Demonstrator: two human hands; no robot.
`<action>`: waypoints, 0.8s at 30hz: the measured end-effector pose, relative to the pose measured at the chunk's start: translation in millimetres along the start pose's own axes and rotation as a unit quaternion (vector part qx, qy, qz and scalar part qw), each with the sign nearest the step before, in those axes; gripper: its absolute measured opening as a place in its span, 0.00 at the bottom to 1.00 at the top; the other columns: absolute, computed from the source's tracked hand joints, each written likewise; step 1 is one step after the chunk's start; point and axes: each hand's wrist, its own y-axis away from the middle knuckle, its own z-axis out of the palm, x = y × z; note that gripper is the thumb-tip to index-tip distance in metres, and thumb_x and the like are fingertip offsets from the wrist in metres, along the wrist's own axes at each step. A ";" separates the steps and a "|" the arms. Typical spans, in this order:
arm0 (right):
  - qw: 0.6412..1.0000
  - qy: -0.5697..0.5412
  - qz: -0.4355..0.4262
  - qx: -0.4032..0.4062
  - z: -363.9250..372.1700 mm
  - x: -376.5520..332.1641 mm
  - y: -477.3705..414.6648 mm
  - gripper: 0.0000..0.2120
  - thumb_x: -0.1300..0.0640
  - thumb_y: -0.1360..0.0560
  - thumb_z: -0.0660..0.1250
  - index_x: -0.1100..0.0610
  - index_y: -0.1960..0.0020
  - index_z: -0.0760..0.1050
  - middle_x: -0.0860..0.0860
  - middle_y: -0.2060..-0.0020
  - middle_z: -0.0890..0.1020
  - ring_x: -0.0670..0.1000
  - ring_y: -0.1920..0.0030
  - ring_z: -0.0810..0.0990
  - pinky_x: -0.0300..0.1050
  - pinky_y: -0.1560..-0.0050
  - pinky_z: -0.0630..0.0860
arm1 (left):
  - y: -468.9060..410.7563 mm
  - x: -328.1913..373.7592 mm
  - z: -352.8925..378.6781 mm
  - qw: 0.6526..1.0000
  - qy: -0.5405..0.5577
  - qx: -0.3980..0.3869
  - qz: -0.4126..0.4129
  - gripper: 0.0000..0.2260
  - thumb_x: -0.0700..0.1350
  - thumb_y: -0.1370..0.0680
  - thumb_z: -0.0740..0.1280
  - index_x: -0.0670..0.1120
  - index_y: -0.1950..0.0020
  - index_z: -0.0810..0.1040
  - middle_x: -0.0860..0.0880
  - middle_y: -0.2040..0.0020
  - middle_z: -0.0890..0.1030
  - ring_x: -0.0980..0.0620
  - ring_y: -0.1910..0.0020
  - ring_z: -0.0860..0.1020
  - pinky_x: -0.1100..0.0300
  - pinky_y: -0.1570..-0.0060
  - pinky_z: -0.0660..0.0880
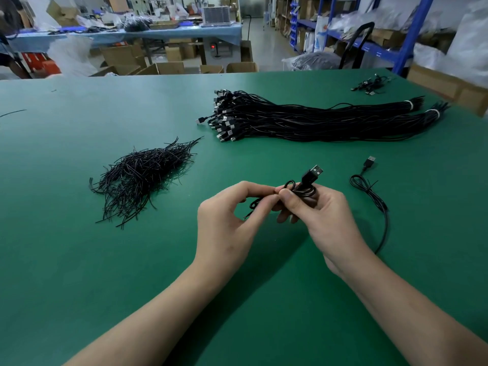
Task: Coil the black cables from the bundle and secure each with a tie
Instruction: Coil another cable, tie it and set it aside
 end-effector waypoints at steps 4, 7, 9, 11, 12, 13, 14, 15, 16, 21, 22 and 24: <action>0.998 -0.032 0.042 0.015 -0.5 -3.4 1.9 0.09 0.50 0.27 0.71 0.55 0.53 0.84 0.53 0.58 0.88 0.48 0.60 0.86 0.36 0.60 0.76 | -0.6 -5.0 0.7 0.991 -0.085 -0.035 0.097 0.11 0.44 0.24 0.75 0.50 0.42 0.84 0.58 0.48 0.84 0.59 0.48 0.82 0.53 0.46 0.78; 0.996 -0.029 0.077 0.030 0.3 -2.4 3.3 0.05 0.55 0.22 0.69 0.54 0.51 0.84 0.50 0.56 0.88 0.46 0.53 0.86 0.43 0.54 0.75 | -1.7 -11.0 3.6 0.980 -0.127 -0.046 0.147 0.15 0.41 0.26 0.76 0.47 0.40 0.83 0.55 0.46 0.84 0.56 0.47 0.82 0.53 0.46 0.76; 0.994 -0.031 0.096 0.039 1.5 -1.4 3.7 0.06 0.55 0.21 0.68 0.54 0.50 0.84 0.50 0.55 0.88 0.46 0.50 0.86 0.46 0.50 0.74 | -2.9 -13.8 5.9 0.975 -0.144 -0.044 0.163 0.15 0.41 0.27 0.77 0.46 0.41 0.83 0.54 0.46 0.83 0.55 0.48 0.82 0.54 0.47 0.76; 0.992 -0.039 0.118 0.034 3.8 -1.0 4.9 0.08 0.54 0.21 0.68 0.55 0.48 0.84 0.50 0.54 0.88 0.47 0.48 0.85 0.47 0.49 0.74 | -4.2 -16.2 7.7 0.973 -0.147 -0.027 0.174 0.12 0.42 0.27 0.78 0.45 0.45 0.84 0.53 0.49 0.83 0.54 0.51 0.82 0.54 0.49 0.76; 0.991 -0.042 0.126 0.031 4.6 -0.7 5.4 0.08 0.53 0.21 0.68 0.56 0.48 0.84 0.51 0.54 0.88 0.47 0.48 0.85 0.47 0.49 0.74 | -4.8 -17.1 8.2 0.975 -0.138 -0.017 0.174 0.10 0.43 0.26 0.79 0.44 0.47 0.84 0.52 0.51 0.83 0.54 0.52 0.81 0.54 0.51 0.77; 0.990 -0.044 0.132 0.028 5.4 -0.7 5.8 0.08 0.53 0.22 0.69 0.56 0.48 0.84 0.51 0.53 0.88 0.47 0.48 0.85 0.46 0.49 0.74 | -5.3 -17.8 8.3 0.978 -0.125 -0.010 0.169 0.10 0.44 0.26 0.79 0.44 0.48 0.84 0.52 0.52 0.83 0.54 0.54 0.81 0.53 0.53 0.78; 0.989 -0.045 0.135 0.026 6.4 -0.8 5.9 0.09 0.52 0.22 0.69 0.56 0.49 0.84 0.50 0.52 0.88 0.47 0.47 0.85 0.45 0.50 0.74 | -5.7 -18.4 7.7 0.981 -0.110 -0.006 0.162 0.10 0.45 0.26 0.79 0.44 0.50 0.84 0.53 0.53 0.83 0.54 0.54 0.81 0.51 0.54 0.78; 0.989 -0.046 0.137 0.024 6.8 -1.1 5.9 0.10 0.50 0.24 0.70 0.56 0.49 0.84 0.50 0.52 0.88 0.47 0.48 0.84 0.45 0.50 0.73 | -5.9 -18.4 7.3 0.983 -0.097 -0.003 0.154 0.09 0.46 0.26 0.79 0.44 0.50 0.84 0.54 0.53 0.83 0.54 0.55 0.82 0.50 0.55 0.79; 0.989 -0.047 0.139 0.022 7.0 -1.7 6.1 0.12 0.48 0.25 0.71 0.55 0.49 0.84 0.50 0.52 0.88 0.47 0.48 0.84 0.45 0.50 0.73 | -5.9 -17.8 6.8 0.986 -0.085 -0.002 0.146 0.09 0.46 0.26 0.79 0.44 0.51 0.84 0.55 0.53 0.83 0.54 0.55 0.82 0.49 0.56 0.79; 0.987 -0.047 0.152 0.010 6.4 -6.4 7.5 0.17 0.42 0.32 0.72 0.52 0.50 0.85 0.49 0.51 0.88 0.43 0.49 0.82 0.46 0.50 0.68 | -5.0 -10.9 5.7 0.992 -0.058 0.001 0.113 0.09 0.47 0.27 0.80 0.46 0.51 0.84 0.58 0.53 0.83 0.57 0.53 0.82 0.48 0.53 0.78; 0.986 -0.051 0.157 0.007 6.1 -6.7 7.5 0.17 0.42 0.32 0.72 0.52 0.50 0.85 0.49 0.51 0.88 0.43 0.49 0.81 0.46 0.50 0.67 | -4.7 -10.2 5.3 0.993 -0.053 0.001 0.102 0.10 0.47 0.28 0.80 0.46 0.52 0.84 0.58 0.53 0.84 0.57 0.53 0.82 0.48 0.53 0.78; 0.984 -0.060 0.166 0.003 4.9 -6.9 6.5 0.19 0.42 0.32 0.72 0.54 0.49 0.85 0.50 0.50 0.87 0.44 0.48 0.80 0.47 0.49 0.66 | -3.7 -9.2 4.8 0.996 -0.040 -0.003 0.084 0.10 0.47 0.28 0.80 0.46 0.51 0.84 0.57 0.53 0.84 0.57 0.52 0.82 0.46 0.52 0.78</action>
